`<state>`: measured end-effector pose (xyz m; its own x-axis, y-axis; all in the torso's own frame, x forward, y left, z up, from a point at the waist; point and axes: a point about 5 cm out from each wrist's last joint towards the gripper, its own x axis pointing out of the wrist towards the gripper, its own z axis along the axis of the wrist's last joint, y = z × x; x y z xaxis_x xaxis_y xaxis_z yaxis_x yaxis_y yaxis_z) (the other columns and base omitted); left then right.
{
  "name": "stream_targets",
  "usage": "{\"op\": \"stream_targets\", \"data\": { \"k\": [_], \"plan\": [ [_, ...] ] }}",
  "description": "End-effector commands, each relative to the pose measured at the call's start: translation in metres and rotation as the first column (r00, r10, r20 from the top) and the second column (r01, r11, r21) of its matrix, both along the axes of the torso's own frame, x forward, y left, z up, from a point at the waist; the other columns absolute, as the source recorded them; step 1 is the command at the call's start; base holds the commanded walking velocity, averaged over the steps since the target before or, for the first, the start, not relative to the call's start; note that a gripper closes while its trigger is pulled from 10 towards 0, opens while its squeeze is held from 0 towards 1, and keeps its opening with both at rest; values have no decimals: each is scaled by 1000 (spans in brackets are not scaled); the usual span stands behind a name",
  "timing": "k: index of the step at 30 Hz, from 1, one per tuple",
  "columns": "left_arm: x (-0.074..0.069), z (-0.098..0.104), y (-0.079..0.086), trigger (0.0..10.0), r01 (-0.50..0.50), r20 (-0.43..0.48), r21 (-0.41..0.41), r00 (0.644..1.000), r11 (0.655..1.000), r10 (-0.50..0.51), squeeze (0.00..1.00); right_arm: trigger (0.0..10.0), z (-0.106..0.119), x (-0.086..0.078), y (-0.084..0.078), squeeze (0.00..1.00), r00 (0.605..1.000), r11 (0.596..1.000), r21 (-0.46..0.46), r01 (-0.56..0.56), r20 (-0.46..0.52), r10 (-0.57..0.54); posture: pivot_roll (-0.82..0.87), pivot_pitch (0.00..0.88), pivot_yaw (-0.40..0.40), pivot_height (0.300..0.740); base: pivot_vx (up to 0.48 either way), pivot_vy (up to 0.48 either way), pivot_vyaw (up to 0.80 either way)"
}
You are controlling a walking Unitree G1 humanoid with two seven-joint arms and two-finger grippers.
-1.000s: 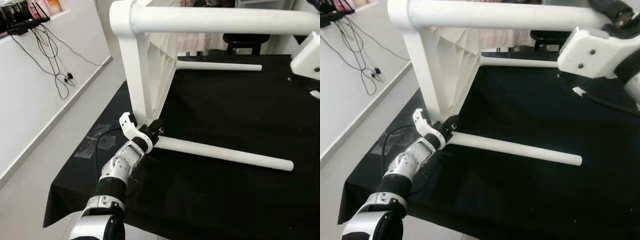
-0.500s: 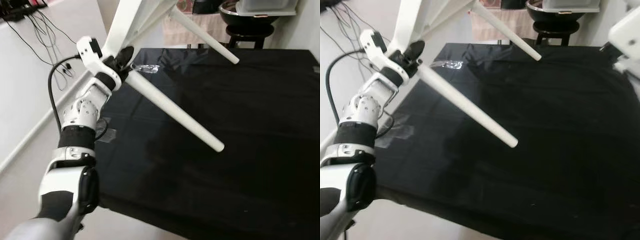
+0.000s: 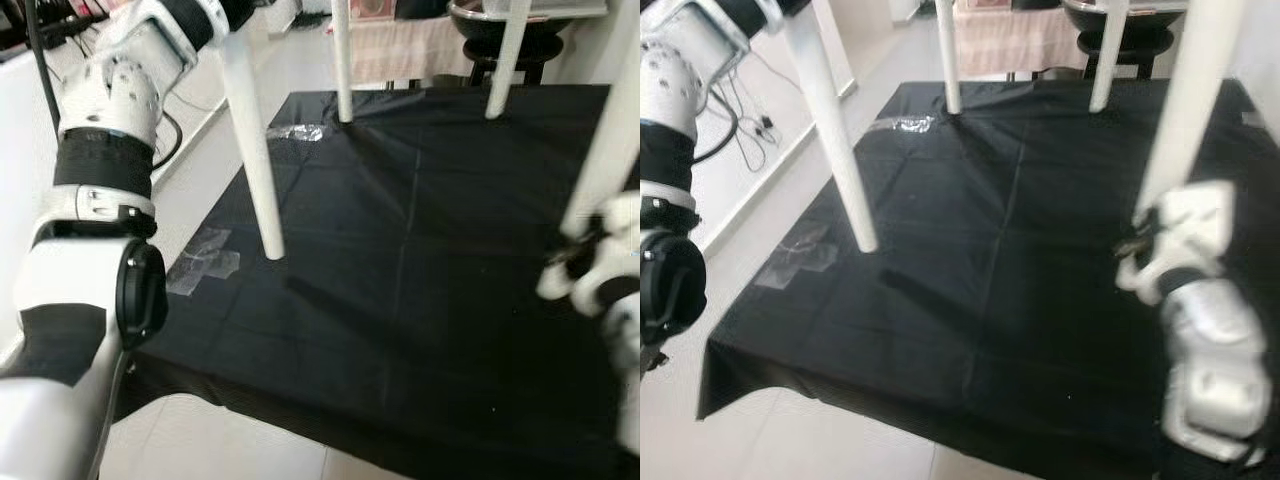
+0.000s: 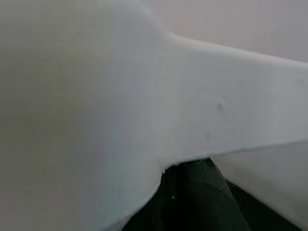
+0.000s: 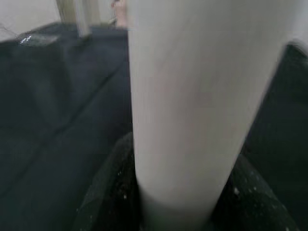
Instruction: Building children table
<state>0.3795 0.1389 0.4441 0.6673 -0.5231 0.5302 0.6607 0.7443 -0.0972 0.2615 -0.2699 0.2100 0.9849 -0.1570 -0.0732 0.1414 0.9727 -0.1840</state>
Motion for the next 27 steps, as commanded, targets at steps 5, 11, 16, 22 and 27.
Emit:
{"op": "stream_targets", "data": {
  "k": [5, 11, 16, 22, 27],
  "plan": [
    [-11, -8, 9, 10000, 45, 43, -91, 998, 995, -42, 0, 10000, -69, 0, 27, 0, 975, 995, 90, 44, -221, -23, -170, 96, 189, 740, 0, 0, 0],
    [-16, -121, -40, 10000, 200, -191, -86, 958, 976, -213, 1000, 10000, -81, 20, 60, 1000, 979, 991, 14, -136, -154, 136, -171, 82, 172, 740, 0, 0, 0],
    [-23, -157, -42, 10000, 198, -268, -117, 937, 973, -223, 1000, 10000, -80, 18, 64, 1000, 979, 986, 14, -165, -121, 166, -172, 71, 172, 740, 0, 0, 0],
    [-36, -197, -34, 10000, 138, -341, -98, 926, 986, -164, 1000, 10000, -78, 5, 68, 1000, 979, 982, 18, -189, -72, 189, -177, 68, 165, 740, 0, 0, 0],
    [-53, -239, -16, 10000, 25, -404, -32, 914, 999, -36, 1000, 10000, -78, -14, 55, 1000, 991, 991, 17, -133, -14, 134, -182, 61, 141, 740, 0, 0, 0]
  ]
}}
